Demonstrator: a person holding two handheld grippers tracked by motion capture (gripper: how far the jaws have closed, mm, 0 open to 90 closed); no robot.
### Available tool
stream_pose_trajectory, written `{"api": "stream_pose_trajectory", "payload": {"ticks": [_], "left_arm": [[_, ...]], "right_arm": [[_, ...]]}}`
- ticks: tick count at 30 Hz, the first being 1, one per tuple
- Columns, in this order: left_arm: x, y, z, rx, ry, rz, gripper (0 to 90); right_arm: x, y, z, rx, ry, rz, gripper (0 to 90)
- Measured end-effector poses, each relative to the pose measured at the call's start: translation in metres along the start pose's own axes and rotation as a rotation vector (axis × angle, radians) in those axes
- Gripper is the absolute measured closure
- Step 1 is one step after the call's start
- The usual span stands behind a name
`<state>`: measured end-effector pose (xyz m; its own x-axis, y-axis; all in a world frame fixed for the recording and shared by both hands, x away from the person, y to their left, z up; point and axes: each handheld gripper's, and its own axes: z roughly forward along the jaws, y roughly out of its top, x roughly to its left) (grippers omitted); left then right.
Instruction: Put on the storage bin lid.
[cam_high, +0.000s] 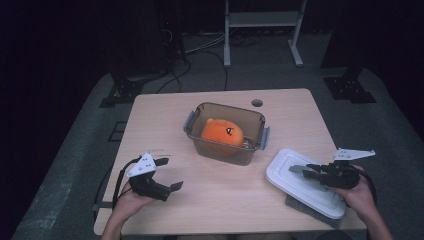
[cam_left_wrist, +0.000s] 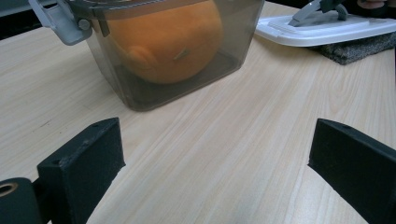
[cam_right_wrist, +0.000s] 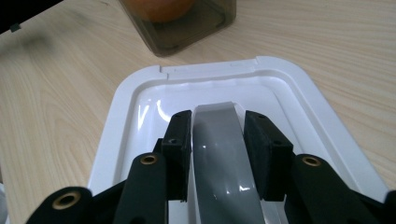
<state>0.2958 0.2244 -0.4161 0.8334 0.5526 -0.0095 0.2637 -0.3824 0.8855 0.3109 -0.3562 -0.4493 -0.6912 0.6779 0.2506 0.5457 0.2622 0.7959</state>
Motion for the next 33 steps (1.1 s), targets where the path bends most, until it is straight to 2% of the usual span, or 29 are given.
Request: {"api": "stream_pose_trajectory", "payload": {"ticks": [19, 33], "left_arm": [[0.0, 0.0, 0.0, 0.004, 0.001, 0.003, 2.5], [0.0, 0.0, -0.001, 0.002, 0.0, 0.002, 2.5]], "right_arm": [[0.0, 0.002, -0.003, 0.01, 0.0, 0.0, 65.2], [0.007, 0.017, -0.02, -0.009, 0.005, -0.017, 65.3]]}}
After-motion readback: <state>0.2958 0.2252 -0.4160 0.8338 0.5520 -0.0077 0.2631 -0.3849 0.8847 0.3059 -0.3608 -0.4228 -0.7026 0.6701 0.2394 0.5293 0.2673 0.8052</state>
